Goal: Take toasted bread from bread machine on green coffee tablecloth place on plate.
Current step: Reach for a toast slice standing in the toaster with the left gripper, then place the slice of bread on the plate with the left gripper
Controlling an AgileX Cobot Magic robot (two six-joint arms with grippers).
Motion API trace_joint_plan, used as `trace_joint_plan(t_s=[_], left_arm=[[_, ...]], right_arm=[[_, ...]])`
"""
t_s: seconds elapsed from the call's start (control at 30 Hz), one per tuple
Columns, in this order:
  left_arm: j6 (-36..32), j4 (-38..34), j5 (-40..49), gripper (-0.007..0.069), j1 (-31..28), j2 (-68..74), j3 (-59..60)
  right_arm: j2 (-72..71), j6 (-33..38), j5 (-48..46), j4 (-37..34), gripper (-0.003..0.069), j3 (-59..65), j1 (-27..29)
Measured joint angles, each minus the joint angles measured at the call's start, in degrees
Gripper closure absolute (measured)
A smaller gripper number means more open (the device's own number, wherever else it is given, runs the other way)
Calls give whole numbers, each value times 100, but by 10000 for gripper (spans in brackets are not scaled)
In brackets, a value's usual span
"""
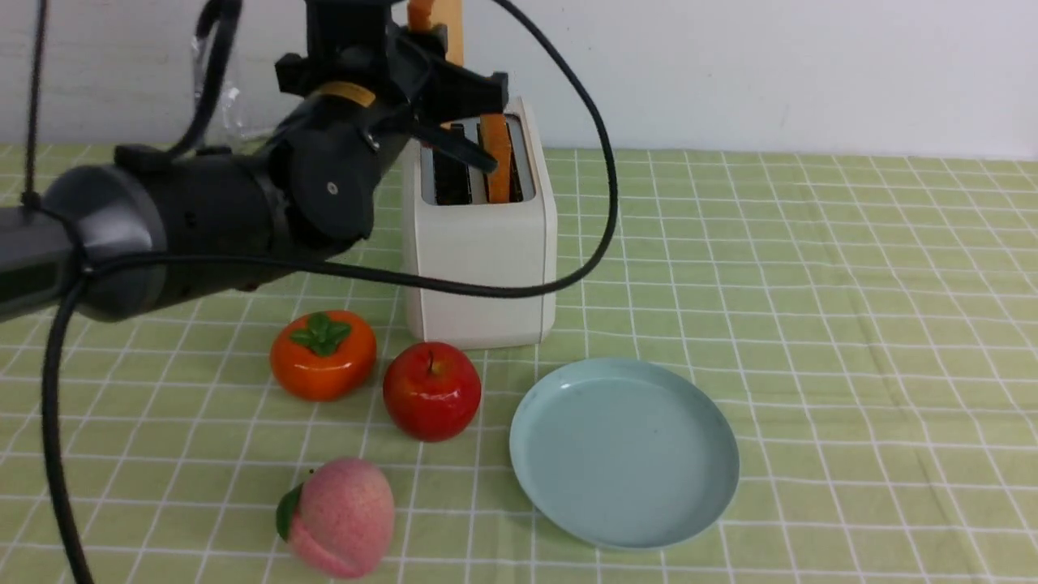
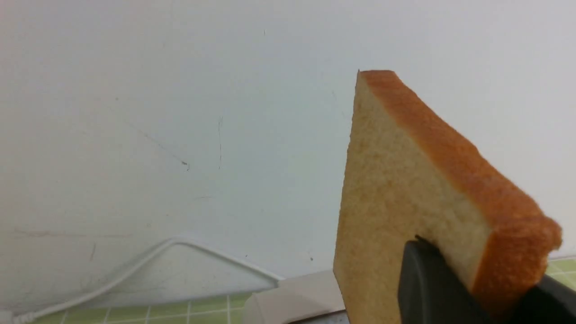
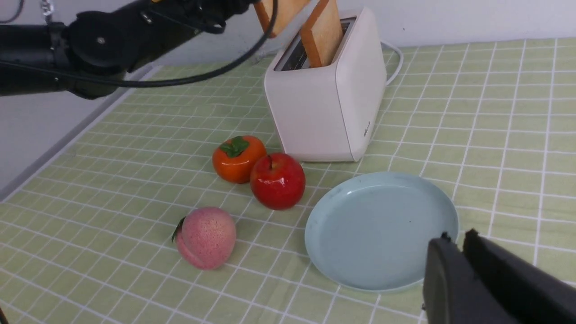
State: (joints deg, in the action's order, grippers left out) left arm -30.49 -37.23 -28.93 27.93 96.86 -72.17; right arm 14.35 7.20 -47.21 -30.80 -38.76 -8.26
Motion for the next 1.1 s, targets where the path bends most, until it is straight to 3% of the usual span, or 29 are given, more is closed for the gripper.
trace_joint_plan(t_s=[0.03, 0.2, 0.23, 0.4, 0.57, 0.77, 1.1], left_arm=[[0, -17, 52, 533, 0, -35, 0], [-41, -357, 2485, 533, -25, -1244, 0], [-41, -363, 2583, 533, -25, -1291, 0], [301, -411, 5135, 533, -25, -2263, 0], [552, -552, 6608, 533, -25, -2288, 0], [580, -1049, 7193, 533, -25, -1538, 0], [177, -2239, 6810, 533, -25, 307, 0]], right_arm=[[0, 0, 0, 0, 610, 0, 0], [152, 161, 0, -101, 664, 0, 0], [152, 176, 0, -112, 665, 0, 0], [542, 951, 0, -714, 672, 0, 0], [952, 1570, -37, -1331, 672, 0, 0], [1318, 2021, -377, -1850, 667, 0, 0], [1362, 2077, -1072, -1919, 662, 0, 0]])
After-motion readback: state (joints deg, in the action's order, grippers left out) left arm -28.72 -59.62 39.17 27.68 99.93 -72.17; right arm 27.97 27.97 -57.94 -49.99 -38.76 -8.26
